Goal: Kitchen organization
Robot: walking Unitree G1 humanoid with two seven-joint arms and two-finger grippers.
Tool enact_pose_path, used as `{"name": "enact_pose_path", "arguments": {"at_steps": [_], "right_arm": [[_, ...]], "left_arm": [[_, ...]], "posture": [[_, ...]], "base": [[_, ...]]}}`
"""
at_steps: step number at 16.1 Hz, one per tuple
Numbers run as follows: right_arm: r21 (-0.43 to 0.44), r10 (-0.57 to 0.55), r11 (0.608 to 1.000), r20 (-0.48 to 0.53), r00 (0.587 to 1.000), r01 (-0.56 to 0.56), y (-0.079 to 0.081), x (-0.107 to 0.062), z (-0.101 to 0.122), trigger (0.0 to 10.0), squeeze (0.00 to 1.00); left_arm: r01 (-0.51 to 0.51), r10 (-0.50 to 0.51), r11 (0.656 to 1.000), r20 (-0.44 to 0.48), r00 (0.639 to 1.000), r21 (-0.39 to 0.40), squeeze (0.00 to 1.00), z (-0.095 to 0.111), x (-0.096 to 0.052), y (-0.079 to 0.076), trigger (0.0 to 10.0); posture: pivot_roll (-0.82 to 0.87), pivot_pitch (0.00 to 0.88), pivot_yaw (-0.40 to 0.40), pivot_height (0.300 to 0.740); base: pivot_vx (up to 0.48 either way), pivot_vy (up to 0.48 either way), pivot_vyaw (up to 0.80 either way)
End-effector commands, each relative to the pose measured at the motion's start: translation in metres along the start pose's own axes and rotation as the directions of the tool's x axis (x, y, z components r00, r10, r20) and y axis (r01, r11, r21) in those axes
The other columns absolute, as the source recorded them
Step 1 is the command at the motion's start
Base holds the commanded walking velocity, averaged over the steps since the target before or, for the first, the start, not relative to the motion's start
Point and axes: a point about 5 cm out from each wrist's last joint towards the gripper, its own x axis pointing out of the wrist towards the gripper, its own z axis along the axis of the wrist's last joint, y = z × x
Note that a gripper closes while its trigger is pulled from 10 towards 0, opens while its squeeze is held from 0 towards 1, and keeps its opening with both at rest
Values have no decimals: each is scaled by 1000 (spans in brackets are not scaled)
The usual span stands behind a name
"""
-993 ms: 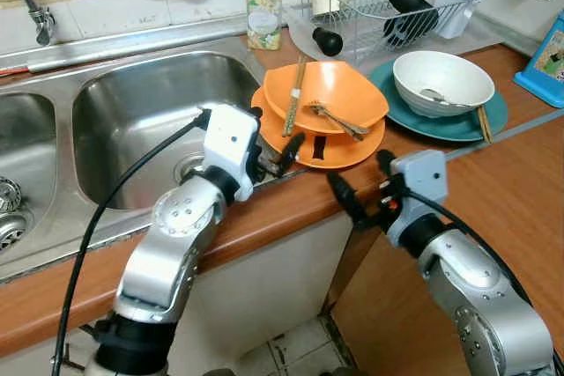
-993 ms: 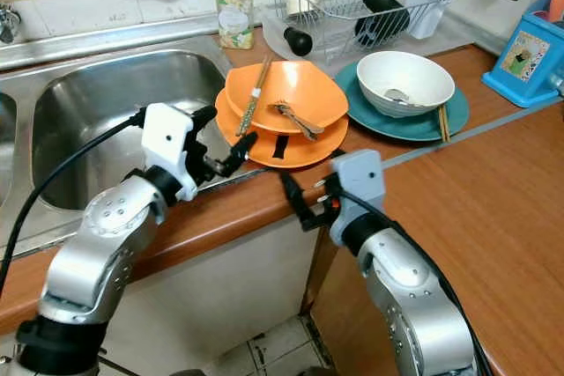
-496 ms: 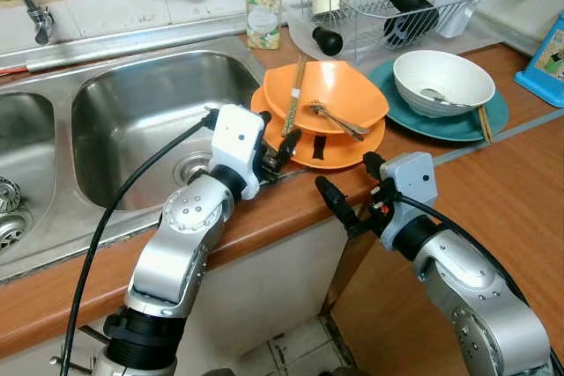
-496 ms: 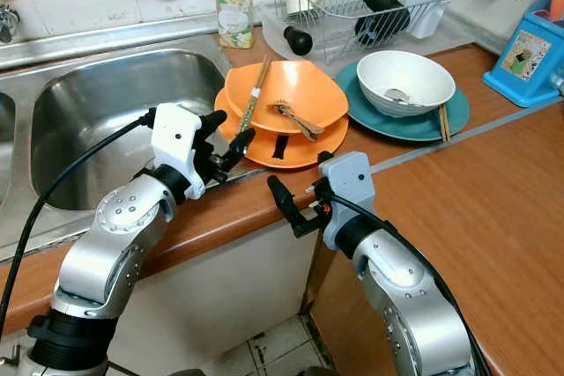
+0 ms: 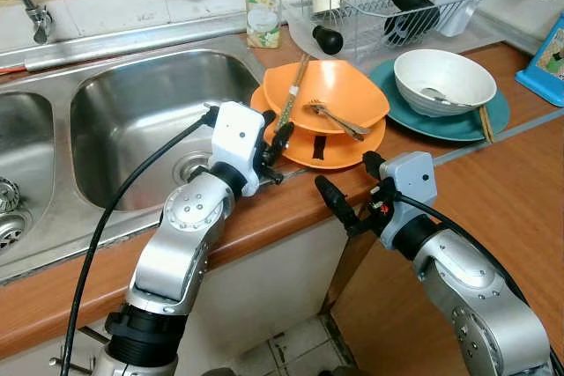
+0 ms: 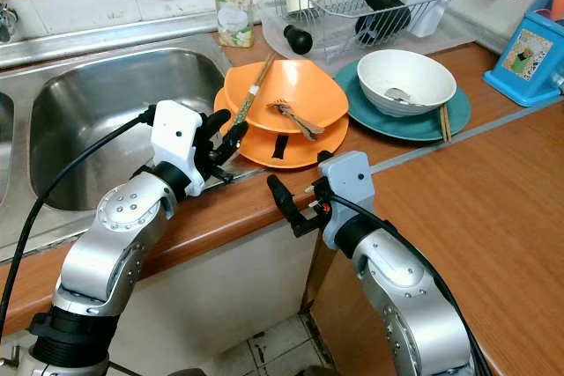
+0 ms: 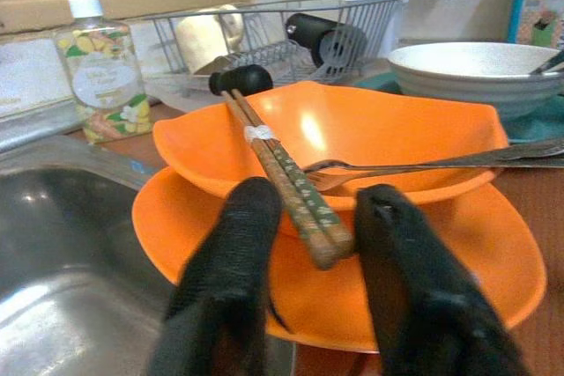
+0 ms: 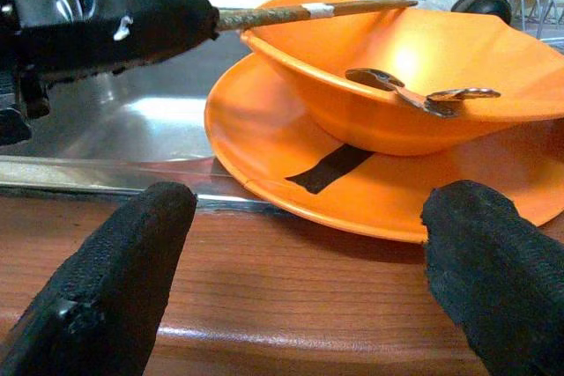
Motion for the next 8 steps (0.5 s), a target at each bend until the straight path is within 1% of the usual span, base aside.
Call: {"name": "enact_pose_path", "arguments": {"at_steps": [1, 6, 8], "right_arm": [[-16, 6, 1000, 22, 1000, -6, 1, 1, 6, 10000, 1000], [-17, 12, 1000, 24, 1000, -11, 2, 1, 6, 10000, 1000], [-19, 15, 1000, 28, 1000, -14, 3, 2, 7, 10000, 1000]], "left_arm": [[-21, 21, 1000, -13, 1000, 9, 0, -1, 2, 2, 0], [-97, 97, 995, 5, 995, 17, 0, 2, 1, 13, 0], [-227, 227, 974, 70, 971, -17, 0, 9, -8, 28, 0]], "posture": [[-53, 40, 13, 740], [-50, 42, 11, 740], [-49, 41, 15, 740]], "base": [[0, 0, 0], [0, 0, 0], [0, 0, 0]]}}
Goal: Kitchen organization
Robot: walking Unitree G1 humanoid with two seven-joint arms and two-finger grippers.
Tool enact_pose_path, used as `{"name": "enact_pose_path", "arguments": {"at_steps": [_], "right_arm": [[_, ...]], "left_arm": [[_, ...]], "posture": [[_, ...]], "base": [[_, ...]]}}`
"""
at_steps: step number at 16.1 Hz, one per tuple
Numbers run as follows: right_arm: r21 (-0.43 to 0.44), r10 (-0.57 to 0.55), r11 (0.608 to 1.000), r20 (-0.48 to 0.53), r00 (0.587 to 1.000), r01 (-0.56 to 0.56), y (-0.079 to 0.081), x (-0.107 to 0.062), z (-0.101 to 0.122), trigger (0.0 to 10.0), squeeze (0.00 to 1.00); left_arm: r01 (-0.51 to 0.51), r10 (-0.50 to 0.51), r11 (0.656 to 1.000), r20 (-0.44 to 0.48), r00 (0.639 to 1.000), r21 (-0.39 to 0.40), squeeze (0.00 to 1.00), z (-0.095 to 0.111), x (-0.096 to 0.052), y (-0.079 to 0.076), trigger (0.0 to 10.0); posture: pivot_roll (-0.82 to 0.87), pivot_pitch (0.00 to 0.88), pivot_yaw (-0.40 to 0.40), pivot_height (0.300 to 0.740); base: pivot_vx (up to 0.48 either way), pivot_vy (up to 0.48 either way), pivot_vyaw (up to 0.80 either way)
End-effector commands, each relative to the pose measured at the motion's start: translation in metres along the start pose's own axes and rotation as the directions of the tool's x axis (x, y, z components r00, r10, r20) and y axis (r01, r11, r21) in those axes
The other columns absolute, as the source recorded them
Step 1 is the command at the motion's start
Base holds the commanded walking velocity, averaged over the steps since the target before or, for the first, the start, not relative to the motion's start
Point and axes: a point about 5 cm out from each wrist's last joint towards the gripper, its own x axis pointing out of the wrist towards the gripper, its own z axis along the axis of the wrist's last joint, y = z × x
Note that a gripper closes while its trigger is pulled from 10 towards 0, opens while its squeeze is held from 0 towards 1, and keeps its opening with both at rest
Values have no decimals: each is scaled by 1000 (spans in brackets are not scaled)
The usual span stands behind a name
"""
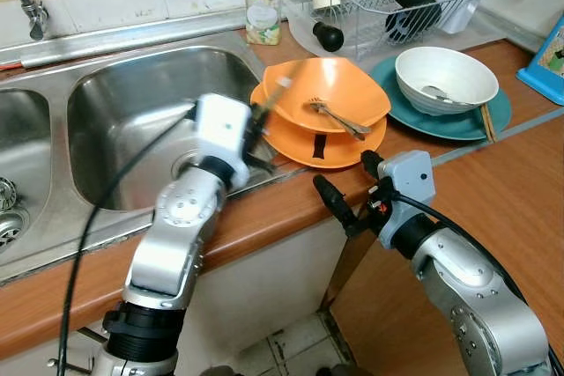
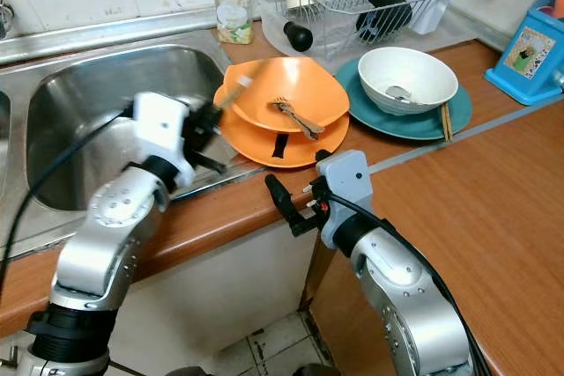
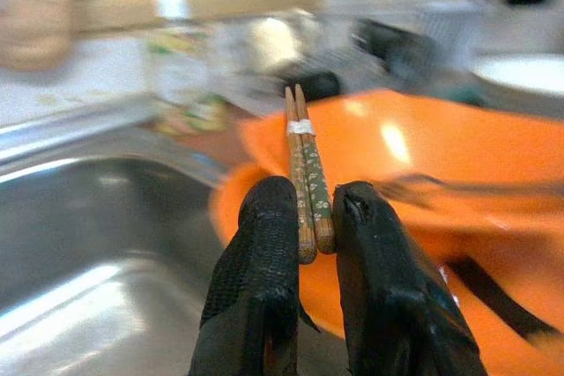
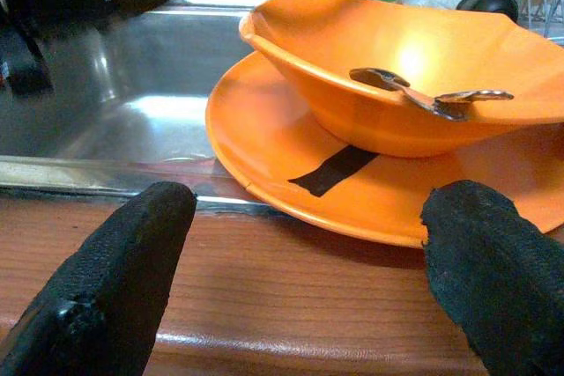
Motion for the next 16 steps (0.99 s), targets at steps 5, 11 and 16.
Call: {"name": "enact_pose_path", "arguments": {"at_steps": [5, 11, 16], "right_arm": [[-14, 15, 1000, 20, 1000, -15, 4, 2, 5, 10000, 1000], [-11, -101, 995, 18, 995, 102, -9, 1, 4, 10000, 1000], [20, -197, 980, 67, 978, 196, -19, -4, 6, 10000, 1000]], "left_arm": [[-246, 250, 965, -39, 967, 89, 0, -9, -25, 52, 0], [-176, 231, 959, -253, 939, 220, 1000, -33, -20, 70, 10000], [-158, 228, 957, -298, 927, 242, 227, -42, -26, 70, 10000]], "posture": [[-41, 42, 10, 740], [-47, 25, 17, 740], [-54, 22, 13, 740]], "base": [[0, 0, 0], [0, 0, 0], [0, 0, 0]]}}
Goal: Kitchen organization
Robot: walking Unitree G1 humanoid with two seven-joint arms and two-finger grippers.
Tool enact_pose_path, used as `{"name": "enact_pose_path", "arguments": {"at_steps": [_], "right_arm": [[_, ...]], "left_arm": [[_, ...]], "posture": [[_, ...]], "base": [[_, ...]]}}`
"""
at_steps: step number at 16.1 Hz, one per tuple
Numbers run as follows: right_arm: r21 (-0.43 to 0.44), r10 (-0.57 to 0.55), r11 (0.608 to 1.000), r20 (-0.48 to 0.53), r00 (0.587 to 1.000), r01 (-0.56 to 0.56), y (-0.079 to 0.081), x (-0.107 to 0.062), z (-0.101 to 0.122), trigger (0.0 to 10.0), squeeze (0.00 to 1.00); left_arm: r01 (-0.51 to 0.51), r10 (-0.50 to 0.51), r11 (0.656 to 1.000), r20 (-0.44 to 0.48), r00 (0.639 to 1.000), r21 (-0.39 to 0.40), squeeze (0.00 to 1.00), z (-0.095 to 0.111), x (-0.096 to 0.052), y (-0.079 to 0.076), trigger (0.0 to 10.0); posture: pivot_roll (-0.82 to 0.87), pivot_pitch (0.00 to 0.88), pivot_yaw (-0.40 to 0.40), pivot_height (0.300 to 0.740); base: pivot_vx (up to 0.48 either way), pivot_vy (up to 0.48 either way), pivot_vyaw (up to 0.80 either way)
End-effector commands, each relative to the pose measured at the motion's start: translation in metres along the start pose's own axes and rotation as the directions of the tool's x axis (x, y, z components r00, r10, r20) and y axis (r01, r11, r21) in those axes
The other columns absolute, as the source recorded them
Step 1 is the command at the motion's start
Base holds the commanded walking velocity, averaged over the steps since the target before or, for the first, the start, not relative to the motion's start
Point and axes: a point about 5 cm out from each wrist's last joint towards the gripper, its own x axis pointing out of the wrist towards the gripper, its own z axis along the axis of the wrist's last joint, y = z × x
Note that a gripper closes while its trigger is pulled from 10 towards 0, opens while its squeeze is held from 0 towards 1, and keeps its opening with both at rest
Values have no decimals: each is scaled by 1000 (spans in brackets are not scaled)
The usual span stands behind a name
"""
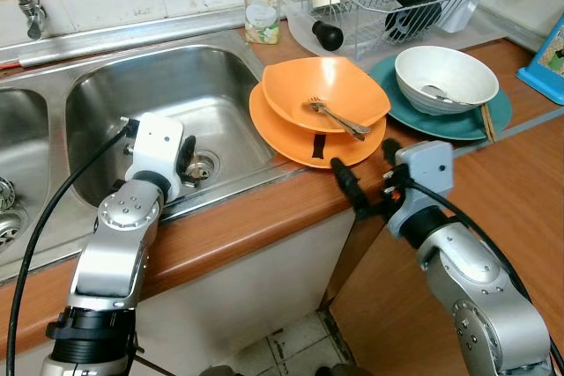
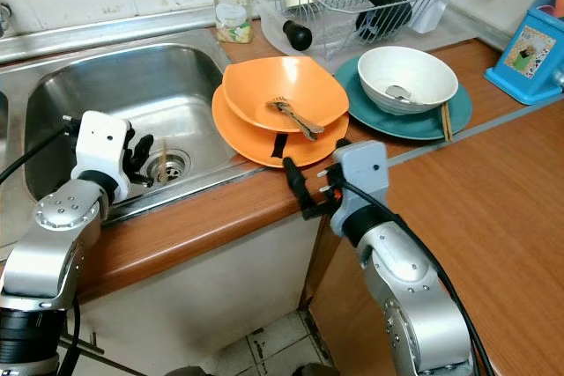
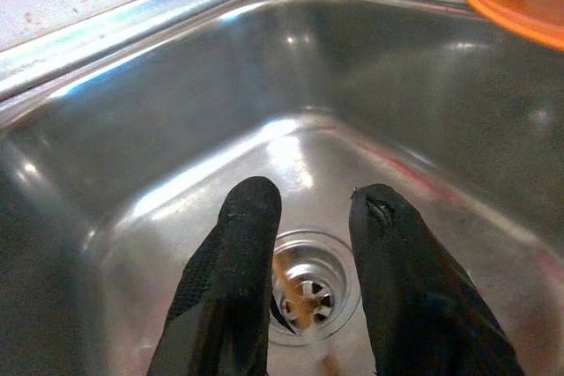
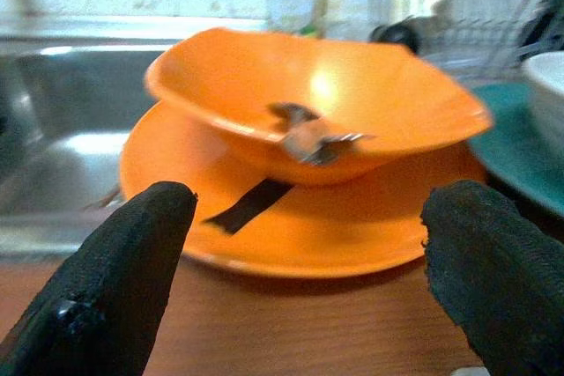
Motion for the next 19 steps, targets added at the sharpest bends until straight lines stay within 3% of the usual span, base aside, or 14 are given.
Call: {"name": "enact_pose_path", "arguments": {"at_steps": [1, 3, 7, 9, 10, 11, 12, 14, 17, 19], "right_arm": [[-15, -89, 996, 22, 996, 90, -12, -2, 1, 10000, 1000], [35, -154, 988, 60, 986, 152, -28, -3, 7, 10000, 1000], [72, -26, 997, 117, 993, 17, -34, -6, 19, 10000, 1000], [110, -23, 994, 149, 989, 7, -37, -4, 25, 10000, 1000], [131, -35, 991, 156, 987, 14, -39, -2, 27, 10000, 871], [151, -42, 988, 162, 986, 17, -41, -1, 28, 10000, 86], [174, -50, 985, 167, 985, 20, -42, 0, 29, 10000, 0], [212, -111, 974, 134, 985, 81, -52, 3, 27, 10000, 0], [159, -102, 983, 75, 992, 89, -55, 8, 22, 10000, 0], [58, -81, 995, 11, 997, 80, -54, 14, 16, 10000, 0]], "left_arm": [[3, -3, 1000, 9, 1000, -7, 0, 0, -2, -1, 10000], [70, -67, 997, 77, 995, -31, 0, 9, -6, -9, 10000], [172, -160, 984, 189, 969, -53, 0, 23, -15, -23, 10000], [193, -176, 979, 210, 962, -62, 0, 25, -18, -25, 10000], [205, -186, 976, 222, 957, -68, 0, 27, -20, -27, 10000], [220, -200, 973, 232, 952, -66, 0, 28, -21, -28, 10000], [234, -212, 970, 241, 947, -66, 0, 29, -23, -30, 10000], [314, -289, 947, 263, 920, -59, 0, 33, -27, -39, 10000], [372, -348, 927, 274, 896, -38, 0, 35, -30, -48, 10000], [404, -378, 914, 286, 881, -37, 0, 38, -31, -52, 10000]], "posture": [[-52, 21, 12, 740], [-55, 24, 14, 740], [-59, 41, 5, 740], [-59, 44, 1, 740], [-59, 46, -1, 740], [-57, 47, -3, 740], [-58, 47, -3, 740], [-62, 48, -2, 740], [-61, 46, -3, 740], [-60, 44, -5, 740]], "base": [[0, 0, 0], [0, 0, 0], [0, 0, 0], [0, 0, 0], [0, 0, 0], [0, 0, 0], [0, 0, 0], [0, 0, 0], [0, 0, 0], [0, 0, 0]]}}
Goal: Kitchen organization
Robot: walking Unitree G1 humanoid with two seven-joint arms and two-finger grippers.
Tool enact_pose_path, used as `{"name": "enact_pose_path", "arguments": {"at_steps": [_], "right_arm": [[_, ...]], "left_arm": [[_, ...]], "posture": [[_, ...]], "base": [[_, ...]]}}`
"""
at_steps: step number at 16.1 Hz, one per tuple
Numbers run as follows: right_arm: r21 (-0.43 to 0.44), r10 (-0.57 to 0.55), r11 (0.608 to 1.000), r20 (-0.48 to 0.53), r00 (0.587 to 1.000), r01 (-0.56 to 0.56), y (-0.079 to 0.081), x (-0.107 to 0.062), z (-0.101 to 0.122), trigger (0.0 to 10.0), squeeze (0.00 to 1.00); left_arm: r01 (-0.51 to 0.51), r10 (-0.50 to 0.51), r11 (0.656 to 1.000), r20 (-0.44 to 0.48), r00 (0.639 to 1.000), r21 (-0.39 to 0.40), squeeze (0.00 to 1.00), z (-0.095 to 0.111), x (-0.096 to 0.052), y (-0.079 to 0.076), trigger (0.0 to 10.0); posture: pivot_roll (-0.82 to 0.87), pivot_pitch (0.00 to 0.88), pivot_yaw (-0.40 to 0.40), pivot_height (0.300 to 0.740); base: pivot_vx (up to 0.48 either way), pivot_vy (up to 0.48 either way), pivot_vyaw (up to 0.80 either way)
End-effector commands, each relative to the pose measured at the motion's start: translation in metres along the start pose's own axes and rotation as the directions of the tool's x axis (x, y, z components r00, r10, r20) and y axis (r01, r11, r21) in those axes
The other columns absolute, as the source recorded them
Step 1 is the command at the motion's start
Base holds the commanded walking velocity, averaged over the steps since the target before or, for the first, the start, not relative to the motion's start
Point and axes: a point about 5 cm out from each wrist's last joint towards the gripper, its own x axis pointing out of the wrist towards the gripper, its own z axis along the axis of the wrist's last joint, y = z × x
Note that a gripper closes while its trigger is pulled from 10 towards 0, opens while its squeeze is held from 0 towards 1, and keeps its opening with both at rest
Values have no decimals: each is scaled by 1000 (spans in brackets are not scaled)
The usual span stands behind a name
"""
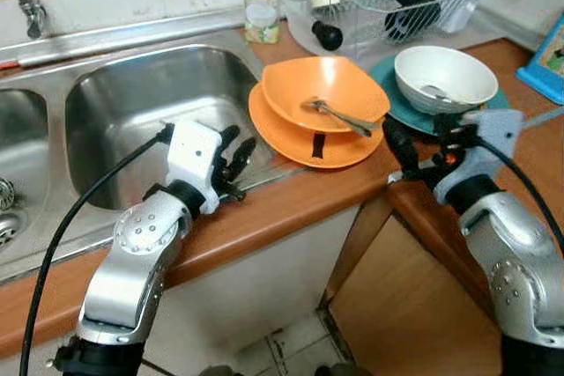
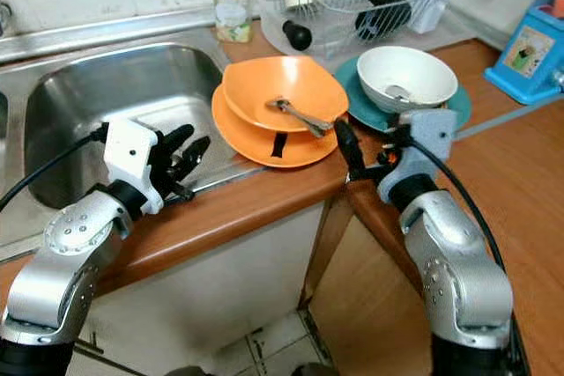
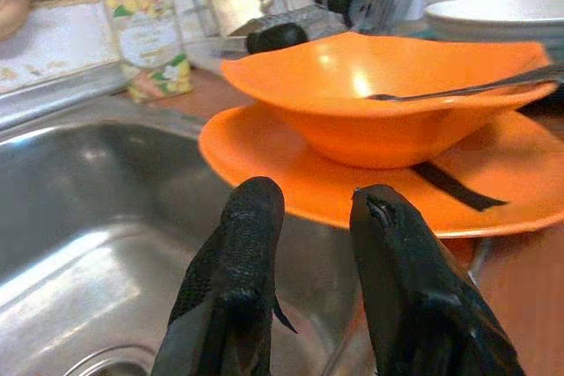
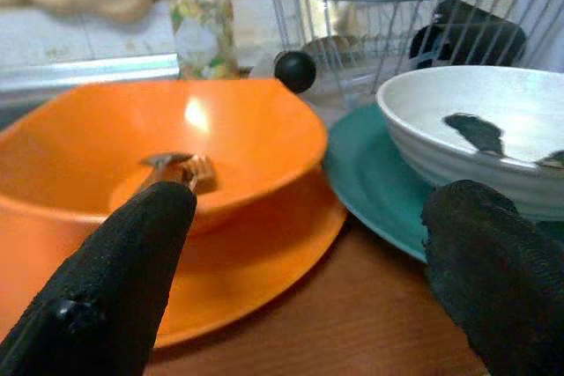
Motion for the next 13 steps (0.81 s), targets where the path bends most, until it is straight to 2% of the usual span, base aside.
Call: {"name": "enact_pose_path", "arguments": {"at_steps": [1, 7, 9, 10, 13], "right_arm": [[-17, 21, 1000, -19, 1000, -21, 4, 4, -1, 10000, 0], [-10, 47, 999, -4, 999, -47, 10, 10, 1, 10000, 0], [15, 39, 999, 30, 999, -39, 10, 10, 5, 10000, 0], [71, 40, 996, 84, 996, -46, 11, 10, 12, 10000, 0], [90, 71, 993, 106, 992, -80, 14, 9, 14, 10000, 0]], "left_arm": [[40, -40, 999, 27, 999, 10, 0, 7, 0, -5, 10000], [52, -52, 999, 39, 998, 7, 0, 9, 0, -7, 10000], [55, -55, 998, 41, 998, 5, 0, 10, 0, -8, 10000], [59, -59, 998, 39, 997, 5, 0, 10, 0, -9, 10000], [75, -75, 997, 32, 997, 0, 0, 8, 0, -11, 10000]], "posture": [[-59, 44, -6, 740], [-54, 44, -7, 740], [-53, 44, -6, 740], [-52, 45, -4, 740], [-52, 46, 0, 740]], "base": [[0, 0, 0], [0, 0, 0], [0, 0, 0], [0, 0, 0], [0, 0, 0]]}}
